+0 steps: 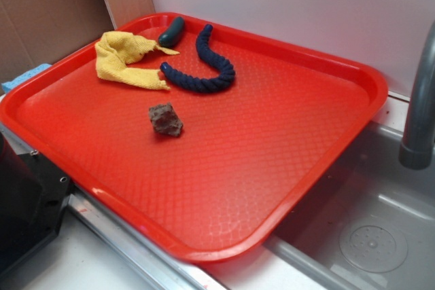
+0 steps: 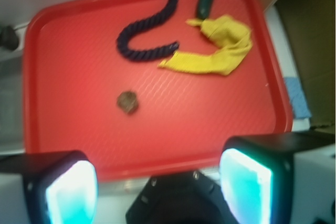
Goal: Grab the plastic pickle.
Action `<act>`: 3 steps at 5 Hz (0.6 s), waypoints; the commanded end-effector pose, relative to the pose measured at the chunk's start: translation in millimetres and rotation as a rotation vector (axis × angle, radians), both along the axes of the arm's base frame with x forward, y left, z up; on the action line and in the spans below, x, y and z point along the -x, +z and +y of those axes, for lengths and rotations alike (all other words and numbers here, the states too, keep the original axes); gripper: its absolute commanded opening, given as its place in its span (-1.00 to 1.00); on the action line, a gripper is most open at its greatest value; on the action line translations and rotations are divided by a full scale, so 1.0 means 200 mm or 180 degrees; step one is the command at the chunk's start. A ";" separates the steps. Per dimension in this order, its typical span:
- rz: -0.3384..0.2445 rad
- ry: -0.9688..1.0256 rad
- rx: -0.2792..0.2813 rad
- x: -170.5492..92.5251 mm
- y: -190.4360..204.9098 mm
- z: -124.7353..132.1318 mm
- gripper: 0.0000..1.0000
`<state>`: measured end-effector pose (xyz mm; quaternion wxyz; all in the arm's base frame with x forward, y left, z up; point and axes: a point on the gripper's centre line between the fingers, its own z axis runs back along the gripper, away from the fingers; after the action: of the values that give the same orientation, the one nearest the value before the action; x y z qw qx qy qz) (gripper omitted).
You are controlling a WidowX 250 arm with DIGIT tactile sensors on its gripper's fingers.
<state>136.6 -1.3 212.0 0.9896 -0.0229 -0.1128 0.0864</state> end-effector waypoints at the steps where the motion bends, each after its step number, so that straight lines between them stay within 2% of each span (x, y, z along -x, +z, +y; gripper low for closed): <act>1: -0.0375 0.0642 -0.0305 -0.20 -0.15 0.16 1.00; 3: -0.0653 0.1349 -0.0574 -0.51 -0.34 0.35 1.00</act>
<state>233.6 61.5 124.2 0.9395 0.0876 -0.1918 0.2699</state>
